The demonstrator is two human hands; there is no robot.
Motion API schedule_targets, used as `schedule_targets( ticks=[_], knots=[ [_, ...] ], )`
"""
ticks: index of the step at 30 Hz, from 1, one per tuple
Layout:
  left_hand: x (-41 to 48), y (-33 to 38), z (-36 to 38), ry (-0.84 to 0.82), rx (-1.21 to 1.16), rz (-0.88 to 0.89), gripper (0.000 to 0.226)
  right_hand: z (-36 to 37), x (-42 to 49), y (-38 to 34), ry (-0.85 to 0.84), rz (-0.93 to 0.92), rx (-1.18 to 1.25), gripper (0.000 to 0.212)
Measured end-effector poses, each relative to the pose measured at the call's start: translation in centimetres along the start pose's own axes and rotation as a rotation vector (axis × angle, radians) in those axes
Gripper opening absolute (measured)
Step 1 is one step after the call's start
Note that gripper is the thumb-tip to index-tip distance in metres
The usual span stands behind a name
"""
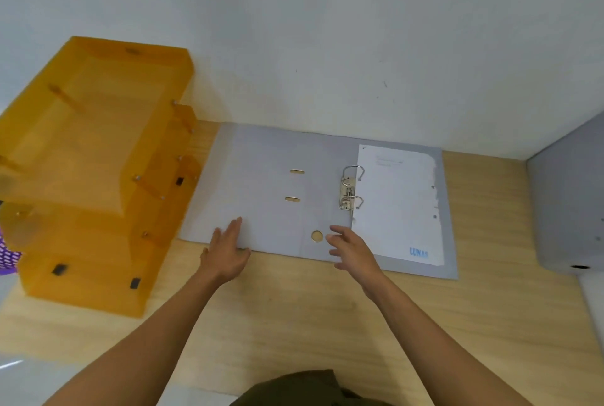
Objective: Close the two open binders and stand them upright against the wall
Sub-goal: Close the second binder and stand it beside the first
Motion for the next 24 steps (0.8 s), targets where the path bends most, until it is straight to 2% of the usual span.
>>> schedule_targets(
  ticks=[3,8,10,12,15,17,20,24],
  knots=[
    [0.4,0.7,1.7,-0.116,0.247,0.021,0.078,0.4,0.7,-0.1,0.033,-0.003,-0.066,0.048],
    [-1.2,3.2,3.9,-0.147,0.343,0.132,0.081,1.7,2.6,-0.7,0.045,-0.019,-0.146,0.050],
    [-1.8,4.4,4.0,-0.098,0.261,0.174,0.084,2.1,3.2,-0.8,0.024,-0.024,-0.176,0.054],
    [-1.3,4.4,2.6,0.030,0.129,0.168,0.086,2.1,3.8,-0.5,0.009,-0.012,-0.174,0.057],
    [0.9,1.7,-0.2,0.177,-0.085,-0.049,0.089,1.6,3.8,0.3,0.010,0.014,-0.101,0.057],
    [1.8,0.1,-1.4,0.195,-0.216,-0.176,0.088,1.5,3.6,0.6,-0.004,0.020,-0.061,0.059],
    [2.4,-0.5,-2.2,0.226,-0.283,-0.180,0.086,1.5,3.4,0.7,-0.038,0.021,-0.040,0.062],
    [3.0,-1.3,-3.3,0.225,-0.498,-0.257,0.101,1.5,3.0,0.2,-0.077,0.020,-0.032,0.064]
  ],
)
Point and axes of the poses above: each hand's wrist, its own x-axis towards the middle knuckle, its own z-axis out of the palm, y = z × x, the point moved 2 cm from there along x, towards the middle knuckle, and after that the axes turned 6 degrees about -y, right-handed, at the moved point
